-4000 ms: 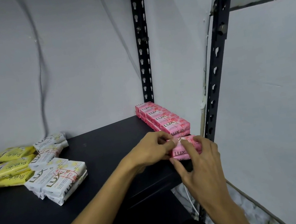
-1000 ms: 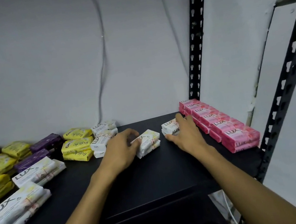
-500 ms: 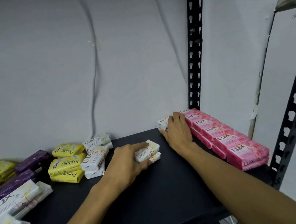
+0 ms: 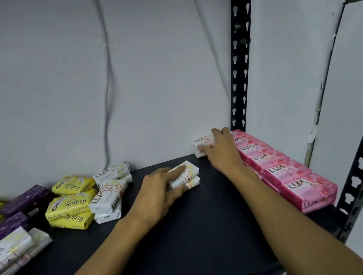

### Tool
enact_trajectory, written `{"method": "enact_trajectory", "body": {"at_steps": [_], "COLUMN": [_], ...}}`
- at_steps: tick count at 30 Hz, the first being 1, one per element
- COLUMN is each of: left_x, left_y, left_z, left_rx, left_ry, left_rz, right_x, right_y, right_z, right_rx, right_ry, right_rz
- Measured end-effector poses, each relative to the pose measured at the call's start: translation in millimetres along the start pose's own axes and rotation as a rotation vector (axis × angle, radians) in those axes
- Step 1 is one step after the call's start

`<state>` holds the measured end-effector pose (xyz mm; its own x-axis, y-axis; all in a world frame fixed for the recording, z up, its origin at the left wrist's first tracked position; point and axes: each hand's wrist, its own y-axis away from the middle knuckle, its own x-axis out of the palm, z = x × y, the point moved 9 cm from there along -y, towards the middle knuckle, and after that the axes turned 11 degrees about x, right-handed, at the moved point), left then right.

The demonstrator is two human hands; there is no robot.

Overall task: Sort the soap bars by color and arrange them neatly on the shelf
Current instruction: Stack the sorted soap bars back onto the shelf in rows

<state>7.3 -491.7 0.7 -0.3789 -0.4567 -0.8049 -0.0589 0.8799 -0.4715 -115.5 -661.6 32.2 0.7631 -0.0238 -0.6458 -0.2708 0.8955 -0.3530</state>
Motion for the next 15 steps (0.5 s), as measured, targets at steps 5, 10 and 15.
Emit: {"method": "enact_trajectory", "body": {"at_steps": [5, 10, 15], "left_x": [6.3, -14.1, -16.2], "left_y": [-16.4, -5.0, 6.5], "left_z": [-11.1, 5.5, 35.3], "left_rx": [0.042, -0.110, -0.246], "left_ry": [0.127, 0.324, 0.442], "left_rz": [0.036, -0.082, -0.201], "right_x": [-22.3, -4.8, 2.6], "right_y": [53.9, 82.4, 88.3], "right_z": [8.4, 13.7, 12.7], "right_rx": [-0.114, -0.219, -0.260], "right_ry": [-0.266, -0.223, -0.075], "right_rz": [0.138, 0.285, 0.286]}}
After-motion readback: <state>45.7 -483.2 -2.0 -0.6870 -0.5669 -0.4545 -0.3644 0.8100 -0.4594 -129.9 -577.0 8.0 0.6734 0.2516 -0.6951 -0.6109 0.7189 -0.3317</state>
